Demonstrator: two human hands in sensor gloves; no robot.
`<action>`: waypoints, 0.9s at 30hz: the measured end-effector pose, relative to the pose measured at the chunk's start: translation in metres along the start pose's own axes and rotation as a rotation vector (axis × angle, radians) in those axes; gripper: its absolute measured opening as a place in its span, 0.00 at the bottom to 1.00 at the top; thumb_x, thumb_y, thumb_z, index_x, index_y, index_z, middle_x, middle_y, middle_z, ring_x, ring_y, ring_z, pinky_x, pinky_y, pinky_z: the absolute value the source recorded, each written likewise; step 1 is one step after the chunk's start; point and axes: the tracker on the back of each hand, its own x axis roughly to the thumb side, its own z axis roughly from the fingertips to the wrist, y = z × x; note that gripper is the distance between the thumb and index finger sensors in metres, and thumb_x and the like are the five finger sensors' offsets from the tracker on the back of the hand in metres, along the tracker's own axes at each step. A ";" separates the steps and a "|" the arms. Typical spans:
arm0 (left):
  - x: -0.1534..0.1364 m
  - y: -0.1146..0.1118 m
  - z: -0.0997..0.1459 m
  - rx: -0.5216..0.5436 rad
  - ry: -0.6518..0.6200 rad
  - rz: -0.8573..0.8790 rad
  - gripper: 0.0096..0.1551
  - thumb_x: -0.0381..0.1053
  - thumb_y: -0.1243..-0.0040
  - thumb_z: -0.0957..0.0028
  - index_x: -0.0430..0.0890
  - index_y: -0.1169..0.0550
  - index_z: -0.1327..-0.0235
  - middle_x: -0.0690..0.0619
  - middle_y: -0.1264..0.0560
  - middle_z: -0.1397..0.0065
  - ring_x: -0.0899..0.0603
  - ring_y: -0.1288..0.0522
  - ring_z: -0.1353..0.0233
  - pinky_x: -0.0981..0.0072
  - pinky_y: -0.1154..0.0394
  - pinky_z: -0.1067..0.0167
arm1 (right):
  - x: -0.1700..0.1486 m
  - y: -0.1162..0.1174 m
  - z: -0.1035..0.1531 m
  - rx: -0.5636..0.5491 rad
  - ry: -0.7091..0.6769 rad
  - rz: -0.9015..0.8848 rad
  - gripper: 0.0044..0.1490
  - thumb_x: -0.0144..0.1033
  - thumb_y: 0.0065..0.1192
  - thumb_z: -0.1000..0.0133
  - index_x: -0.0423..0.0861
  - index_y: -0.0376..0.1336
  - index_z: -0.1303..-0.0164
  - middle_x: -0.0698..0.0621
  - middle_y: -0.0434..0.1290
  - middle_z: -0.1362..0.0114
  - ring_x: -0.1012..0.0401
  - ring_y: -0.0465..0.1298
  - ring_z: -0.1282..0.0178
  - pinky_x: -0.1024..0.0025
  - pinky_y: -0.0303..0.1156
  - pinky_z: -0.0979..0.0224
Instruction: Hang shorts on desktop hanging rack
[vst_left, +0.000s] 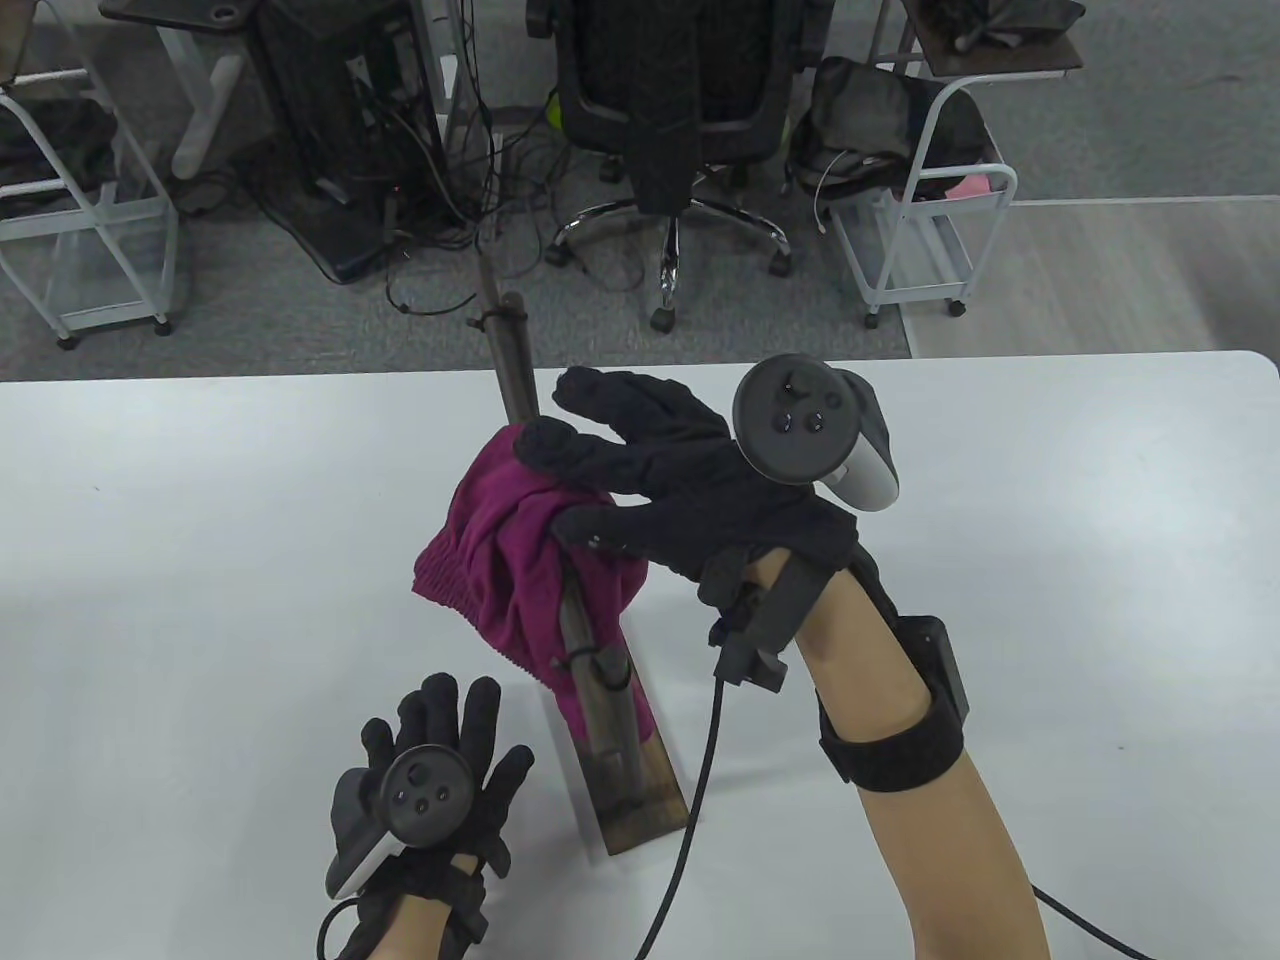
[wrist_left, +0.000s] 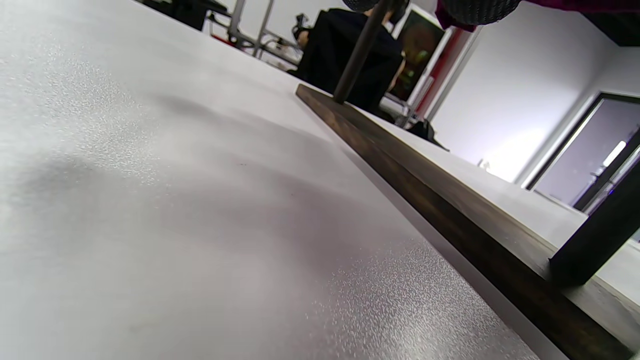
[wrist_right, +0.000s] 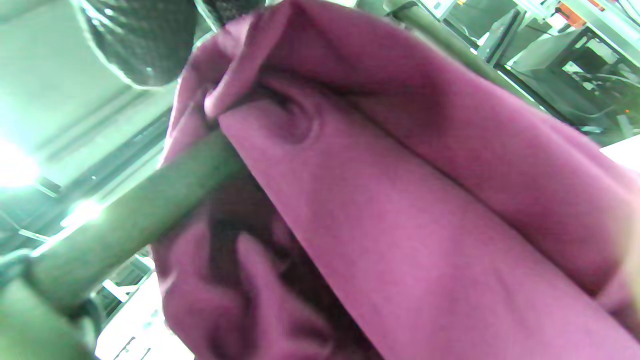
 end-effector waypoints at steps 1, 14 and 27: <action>0.000 0.000 0.000 0.002 0.001 -0.002 0.45 0.65 0.59 0.35 0.41 0.50 0.13 0.27 0.61 0.16 0.19 0.58 0.18 0.16 0.68 0.32 | -0.001 -0.001 0.004 -0.020 -0.002 -0.006 0.43 0.64 0.59 0.39 0.64 0.48 0.16 0.48 0.29 0.08 0.45 0.24 0.12 0.38 0.13 0.21; 0.002 0.000 0.002 0.005 0.012 -0.062 0.45 0.65 0.59 0.35 0.42 0.51 0.13 0.28 0.63 0.16 0.20 0.61 0.17 0.16 0.71 0.32 | -0.031 0.008 0.066 -0.131 0.174 0.263 0.49 0.67 0.57 0.40 0.69 0.37 0.16 0.58 0.17 0.12 0.54 0.11 0.15 0.39 0.06 0.24; 0.003 0.000 0.003 -0.006 0.028 -0.096 0.46 0.65 0.59 0.35 0.45 0.55 0.13 0.34 0.68 0.15 0.25 0.68 0.16 0.18 0.75 0.34 | -0.092 0.040 0.135 -0.233 0.414 0.382 0.51 0.69 0.51 0.40 0.68 0.30 0.17 0.58 0.13 0.16 0.56 0.08 0.17 0.40 0.05 0.26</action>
